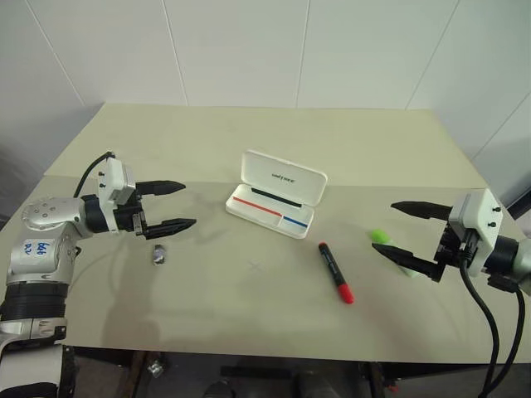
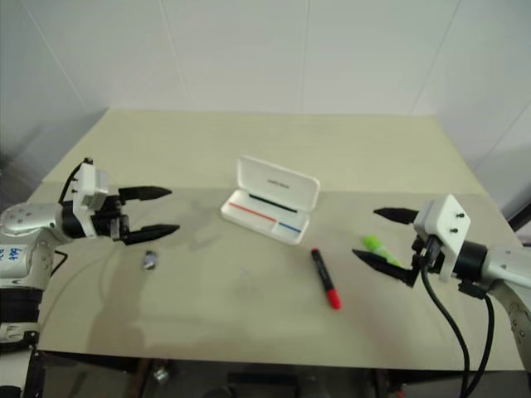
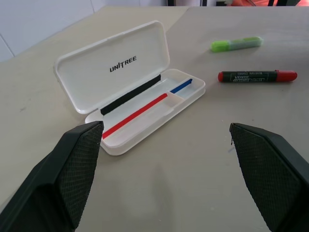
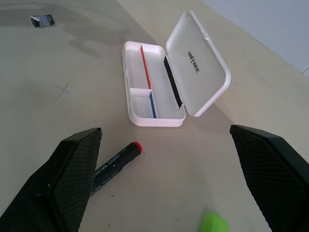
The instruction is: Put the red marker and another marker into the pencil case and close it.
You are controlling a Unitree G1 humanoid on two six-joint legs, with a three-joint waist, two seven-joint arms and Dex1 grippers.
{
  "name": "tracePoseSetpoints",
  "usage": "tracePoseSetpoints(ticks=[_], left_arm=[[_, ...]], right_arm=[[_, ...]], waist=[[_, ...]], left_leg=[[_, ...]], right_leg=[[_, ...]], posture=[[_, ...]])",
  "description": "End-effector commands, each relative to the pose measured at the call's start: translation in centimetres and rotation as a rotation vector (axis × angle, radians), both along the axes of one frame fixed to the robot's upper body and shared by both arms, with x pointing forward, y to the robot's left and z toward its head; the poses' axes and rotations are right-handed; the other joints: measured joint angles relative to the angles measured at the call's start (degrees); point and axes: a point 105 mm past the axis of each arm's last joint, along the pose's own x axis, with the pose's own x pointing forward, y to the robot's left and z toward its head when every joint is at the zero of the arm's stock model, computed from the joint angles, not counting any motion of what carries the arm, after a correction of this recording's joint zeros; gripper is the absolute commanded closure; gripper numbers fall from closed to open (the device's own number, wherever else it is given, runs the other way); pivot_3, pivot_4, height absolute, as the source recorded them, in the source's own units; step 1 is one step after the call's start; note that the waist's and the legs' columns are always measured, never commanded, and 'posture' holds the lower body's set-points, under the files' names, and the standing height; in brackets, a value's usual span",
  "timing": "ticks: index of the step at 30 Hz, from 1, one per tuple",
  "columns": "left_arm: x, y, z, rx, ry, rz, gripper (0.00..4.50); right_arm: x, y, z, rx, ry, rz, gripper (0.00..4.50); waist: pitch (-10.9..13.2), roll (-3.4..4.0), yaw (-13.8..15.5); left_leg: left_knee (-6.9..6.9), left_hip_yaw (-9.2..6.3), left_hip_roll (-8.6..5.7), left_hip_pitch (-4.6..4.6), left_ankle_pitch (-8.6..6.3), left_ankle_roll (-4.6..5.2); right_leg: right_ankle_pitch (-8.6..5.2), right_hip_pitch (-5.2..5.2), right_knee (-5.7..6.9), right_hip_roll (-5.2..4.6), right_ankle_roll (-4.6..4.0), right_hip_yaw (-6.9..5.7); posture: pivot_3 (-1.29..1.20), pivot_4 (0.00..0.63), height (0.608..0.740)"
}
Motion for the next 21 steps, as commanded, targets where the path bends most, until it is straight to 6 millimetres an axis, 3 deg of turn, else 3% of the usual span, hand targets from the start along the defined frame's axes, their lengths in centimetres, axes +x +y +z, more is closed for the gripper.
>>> tracePoseSetpoints(ticks=[1, 10, 18, 21], left_arm=[[-0.2, 0.0, 1.0, 0.016, -0.045, -0.006, 0.02], [-0.1, -1.4, -0.2, 0.028, -0.012, -0.048, 0.02], [0.9, -2.2, -2.0, 0.129, 0.043, -0.093, 0.02], [2.1, -2.4, -1.0, 0.138, 0.014, -0.059, 0.02]], right_arm=[[0.5, 0.6, 1.6, 0.024, -0.069, 0.019, 0.00], [1.4, 2.2, 0.9, 0.023, -0.066, 0.051, 0.00], [3.0, 6.7, -2.1, -0.008, -0.008, 0.101, 0.00], [3.7, 7.8, -3.0, -0.011, 0.012, 0.079, 0.00]], waist=[[0.00, 0.00, -0.04], [0.00, 0.00, 0.12], [0.00, 0.00, -0.27], [0.00, -0.01, -0.02]], left_leg=[[0.00, 0.00, 0.00, 0.00, 0.00, 0.00], [-0.02, 0.00, -0.01, -0.03, 0.00, 0.00], [-0.01, 0.00, -0.01, 0.01, 0.03, -0.01], [-0.01, -0.01, -0.03, -0.01, 0.03, -0.01]], right_leg=[[0.00, 0.00, 0.00, 0.00, 0.00, 0.00], [0.00, -0.02, -0.02, -0.04, 0.00, -0.01], [0.00, -0.05, 0.08, 0.00, 0.00, -0.01], [0.00, -0.06, 0.07, -0.01, 0.00, -0.01]], posture=[[0.00, 0.150, 0.740], [0.00, 0.150, 0.740], [0.00, 0.150, 0.740], [0.00, 0.150, 0.740]])
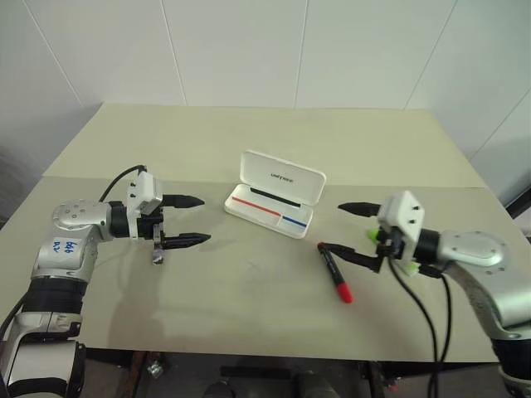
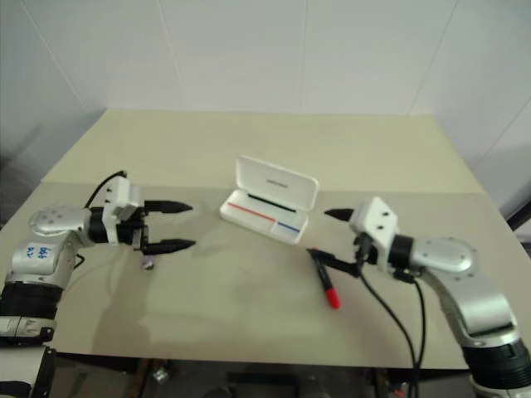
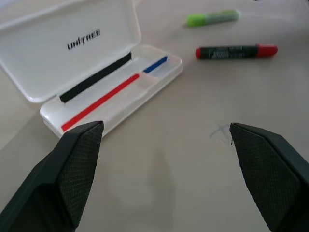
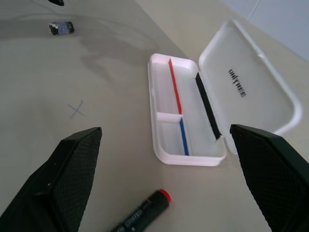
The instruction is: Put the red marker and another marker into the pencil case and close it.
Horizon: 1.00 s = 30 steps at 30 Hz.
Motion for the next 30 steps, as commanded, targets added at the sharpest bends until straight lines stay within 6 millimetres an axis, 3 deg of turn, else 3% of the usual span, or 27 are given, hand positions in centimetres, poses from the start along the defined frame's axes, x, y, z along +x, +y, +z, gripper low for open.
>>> tracePoseSetpoints(ticks=[1, 14, 19, 30], left_arm=[[1.0, -0.2, 2.0, 0.024, -0.078, 0.013, 0.02], [1.1, -1.0, 1.9, 0.062, -0.092, -0.024, 0.02], [0.9, -0.9, 1.7, 0.058, -0.093, -0.014, 0.00], [1.3, -1.0, 1.6, 0.056, -0.103, 0.009, 0.00]], right_arm=[[0.6, 1.2, 0.3, -0.002, -0.028, -0.022, 0.00], [2.6, 3.6, -1.5, -0.068, 0.090, -0.001, 0.00], [3.1, 4.2, -1.4, -0.089, 0.083, 0.020, 1.56], [5.1, 5.6, -2.4, -0.227, 0.124, 0.064, 1.56]], waist=[[0.01, -0.01, 0.12], [0.00, -0.01, -0.16], [0.00, -0.01, -0.18], [0.00, -0.01, -0.49]], left_leg=[[0.01, -0.01, 0.00, -0.04, 0.00, 0.00], [-0.03, -0.01, 0.00, -0.12, 0.00, 0.00], [-0.01, -0.01, 0.00, -0.11, 0.00, 0.00], [0.00, -0.01, 0.00, -0.11, 0.00, 0.00]], right_leg=[[0.00, -0.04, 0.00, 0.00, 0.00, -0.01], [0.00, -0.15, 0.03, -0.02, 0.00, -0.01], [0.00, -0.15, 0.06, -0.02, 0.00, -0.01], [0.00, -0.17, 0.09, -0.02, 0.00, -0.01]], posture=[[0.00, 0.150, 0.740], [0.00, 0.150, 0.740], [0.00, 0.150, 0.740], [0.00, 0.150, 0.740]])
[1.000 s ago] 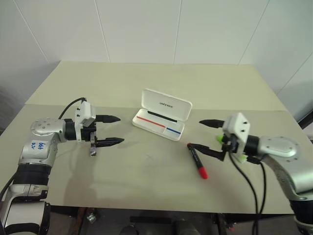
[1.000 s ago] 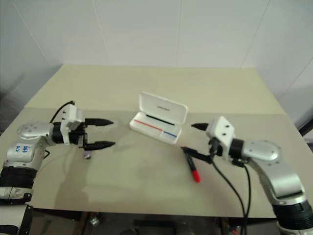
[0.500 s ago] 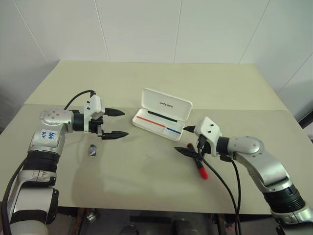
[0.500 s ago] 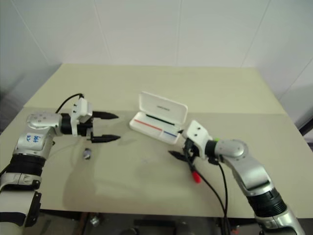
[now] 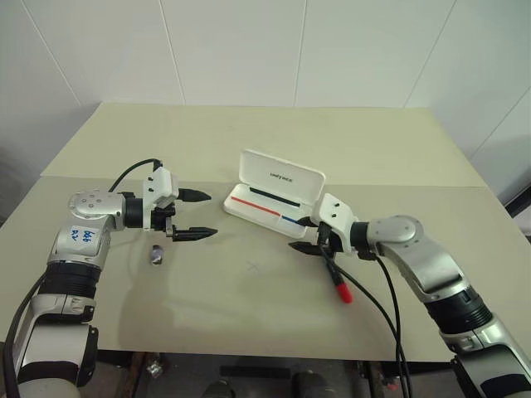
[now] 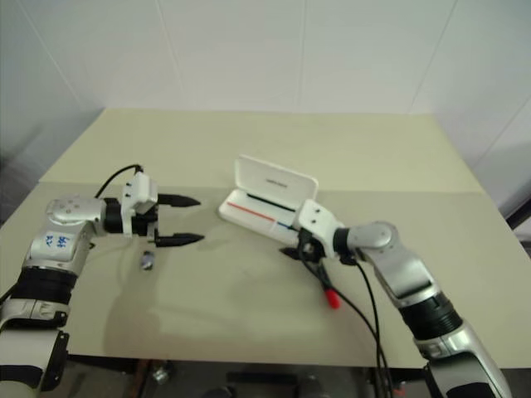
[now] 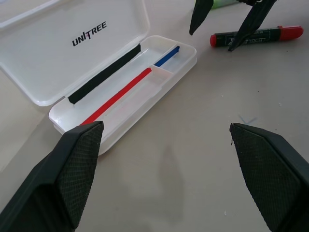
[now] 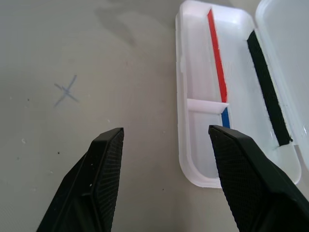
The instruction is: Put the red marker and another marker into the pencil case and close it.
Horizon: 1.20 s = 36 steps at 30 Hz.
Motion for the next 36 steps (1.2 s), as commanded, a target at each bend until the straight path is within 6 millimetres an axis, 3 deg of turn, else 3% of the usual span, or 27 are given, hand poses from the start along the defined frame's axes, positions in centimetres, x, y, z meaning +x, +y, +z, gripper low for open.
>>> tracePoseSetpoints(ticks=[1, 18, 21, 28, 36], left_arm=[[0.0, -0.1, 1.1, -0.004, -0.053, 0.001, 0.00], [-0.5, 0.2, 1.7, -0.012, -0.074, 0.020, 0.00], [-0.5, 0.2, 1.9, -0.015, -0.079, 0.024, 0.00], [-0.5, 0.3, 2.1, -0.024, -0.089, 0.033, 0.00], [-0.7, 0.5, 2.2, -0.037, -0.095, 0.045, 0.00]], right_arm=[[0.8, 0.6, 0.4, -0.040, -0.017, 0.013, 1.56], [3.2, -0.7, -2.4, -0.125, 0.073, -0.052, 1.56], [3.3, -0.1, -2.3, -0.133, 0.065, -0.032, 2.16], [3.3, 0.8, -2.3, -0.162, 0.047, 0.021, 4.49], [3.3, 0.9, -2.2, -0.189, 0.023, 0.042, 4.49]], waist=[[0.00, 0.00, -0.17], [0.00, 0.00, -0.91], [-0.01, 0.00, -0.91], [-0.02, -0.03, -1.03], [-0.03, -0.05, -1.16]], left_leg=[[0.00, 0.00, 0.00, 0.00, 0.00, 0.00], [0.07, 0.00, -0.03, 0.03, 0.03, -0.02], [0.07, -0.01, -0.03, 0.04, 0.04, -0.03], [0.05, -0.01, -0.03, 0.04, 0.04, -0.04], [0.07, -0.03, -0.03, 0.12, 0.13, -0.10]], right_leg=[[0.00, 0.00, 0.00, 0.00, 0.00, 0.00], [0.00, -0.01, 0.17, -0.03, 0.00, 0.00], [0.00, -0.01, 0.18, -0.03, 0.00, 0.00], [0.00, -0.01, 0.17, -0.03, 0.00, 0.00], [0.02, 0.00, 0.31, -0.02, -0.02, 0.00]], posture=[[0.00, 0.150, 0.740], [0.00, 0.150, 0.740], [0.00, 0.150, 0.740], [0.00, 0.150, 0.740], [0.00, 0.150, 0.740]])
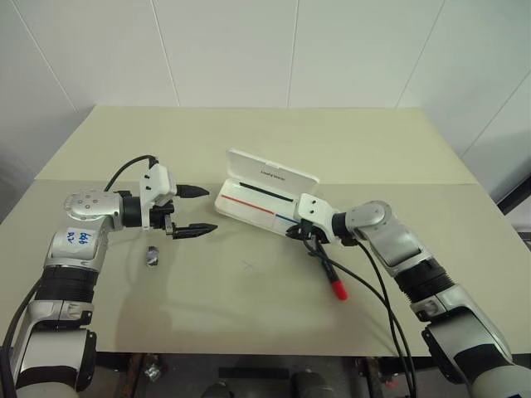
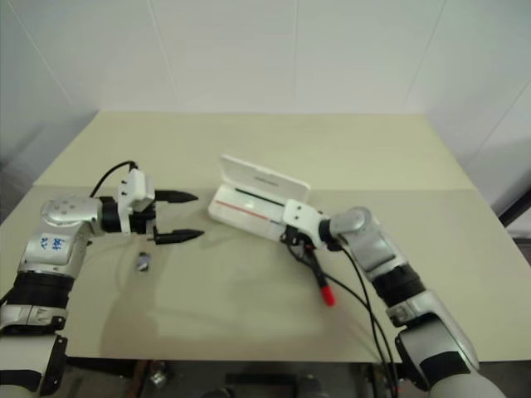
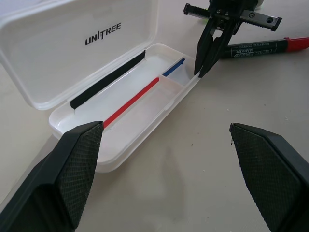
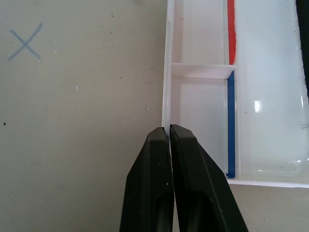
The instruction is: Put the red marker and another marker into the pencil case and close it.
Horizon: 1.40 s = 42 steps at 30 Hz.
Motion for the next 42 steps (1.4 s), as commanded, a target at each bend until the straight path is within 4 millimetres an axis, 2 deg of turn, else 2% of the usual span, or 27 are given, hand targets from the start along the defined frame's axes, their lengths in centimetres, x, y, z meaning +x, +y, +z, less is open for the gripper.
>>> tracePoseSetpoints(ticks=[1, 7, 12, 20, 25, 28, 32, 42], left_arm=[[-0.4, 0.4, 1.5, -0.012, -0.060, 0.008, 0.00], [-0.4, 0.3, 1.5, -0.017, -0.061, 0.008, 0.00], [-0.5, 0.7, 1.6, -0.006, -0.058, 0.004, 0.00], [-1.2, 2.4, 0.9, 0.053, -0.047, -0.013, 0.00], [-1.7, 3.5, 0.6, 0.071, -0.048, -0.013, 0.00], [-1.7, 4.0, 0.6, 0.077, -0.052, -0.005, 0.00], [-1.8, 4.1, 0.5, 0.077, -0.053, -0.002, 0.00], [-2.3, 3.7, 0.2, 0.076, -0.040, -0.027, 0.00]], right_arm=[[0.2, -0.1, -0.3, -0.033, -0.008, 0.001, 4.49], [0.4, 0.0, 1.0, -0.018, -0.038, 0.024, 4.49], [-0.4, 0.1, 2.6, -0.013, -0.032, 0.071, 4.49], [-2.8, 1.2, 4.4, 0.025, 0.003, 0.111, 4.49], [-4.9, 1.5, 4.8, 0.033, 0.032, 0.120, 4.49], [-6.4, 1.7, 4.7, 0.038, 0.056, 0.132, 4.49], [-8.3, 2.1, 3.4, 0.033, 0.104, 0.143, 4.49], [-9.9, 2.1, 0.1, -0.058, 0.145, 0.179, 4.49]], waist=[[0.00, 0.00, 0.00], [0.00, 0.00, -0.03], [0.00, 0.00, 0.02], [0.01, 0.01, -0.05], [0.01, 0.01, 0.29], [0.01, 0.01, 0.31], [0.01, 0.01, 0.33], [0.01, 0.00, 0.28]], left_leg=[[0.00, 0.00, 0.00, 0.00, 0.00, 0.00], [0.00, 0.00, 0.00, 0.00, 0.02, -0.02], [-0.06, 0.00, 0.00, -0.02, 0.02, -0.02], [-0.20, 0.00, 0.01, -0.17, 0.02, -0.03], [-0.17, -0.01, 0.00, -0.21, 0.02, -0.03], [-0.18, -0.01, 0.00, -0.22, 0.02, -0.02], [-0.17, -0.01, 0.01, -0.23, 0.02, -0.02], [-0.14, -0.01, 0.00, -0.22, 0.02, -0.02]], right_leg=[[0.00, 0.00, 0.00, 0.00, 0.00, 0.00], [0.02, 0.00, 0.01, 0.00, 0.00, 0.00], [0.02, -0.02, -0.04, 0.00, 0.00, 0.00], [0.01, -0.21, -0.14, -0.01, -0.01, 0.00], [0.01, -0.22, -0.14, -0.02, -0.01, -0.01], [0.01, -0.22, -0.15, -0.02, -0.01, -0.02], [0.01, -0.21, -0.17, -0.03, -0.01, -0.02], [0.01, -0.21, -0.16, -0.03, -0.01, -0.02]], posture=[[0.00, 0.150, 0.740], [0.00, 0.150, 0.740], [0.00, 0.150, 0.740], [0.00, 0.150, 0.740], [0.00, 0.150, 0.740], [0.00, 0.150, 0.740], [0.00, 0.150, 0.740], [0.00, 0.150, 0.740]])
